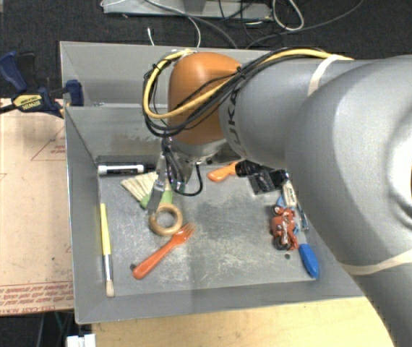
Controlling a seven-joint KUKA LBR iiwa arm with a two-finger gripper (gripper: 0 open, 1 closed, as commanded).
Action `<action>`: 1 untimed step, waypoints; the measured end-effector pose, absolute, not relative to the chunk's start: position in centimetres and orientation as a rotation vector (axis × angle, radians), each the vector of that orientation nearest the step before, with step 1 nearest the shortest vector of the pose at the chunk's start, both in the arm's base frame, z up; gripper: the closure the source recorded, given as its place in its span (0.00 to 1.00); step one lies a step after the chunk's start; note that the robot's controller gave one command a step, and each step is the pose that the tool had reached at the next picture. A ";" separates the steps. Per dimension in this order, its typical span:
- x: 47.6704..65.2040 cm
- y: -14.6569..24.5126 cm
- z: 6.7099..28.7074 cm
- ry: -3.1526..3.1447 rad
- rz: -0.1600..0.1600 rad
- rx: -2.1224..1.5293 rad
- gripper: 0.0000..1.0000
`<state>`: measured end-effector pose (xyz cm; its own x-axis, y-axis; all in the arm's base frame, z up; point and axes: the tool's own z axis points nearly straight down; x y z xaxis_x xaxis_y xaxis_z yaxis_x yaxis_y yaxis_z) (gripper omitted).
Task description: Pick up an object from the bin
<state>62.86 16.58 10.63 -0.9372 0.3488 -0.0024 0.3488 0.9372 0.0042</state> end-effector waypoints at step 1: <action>63.9 15.9 7.6 3.113 0.015 0.323 0.00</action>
Offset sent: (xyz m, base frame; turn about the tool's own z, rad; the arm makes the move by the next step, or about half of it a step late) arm -0.0079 -0.0037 -0.0363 0.0904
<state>63.88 15.95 7.61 -0.9786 0.2053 -0.0108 0.2052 0.9787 0.0104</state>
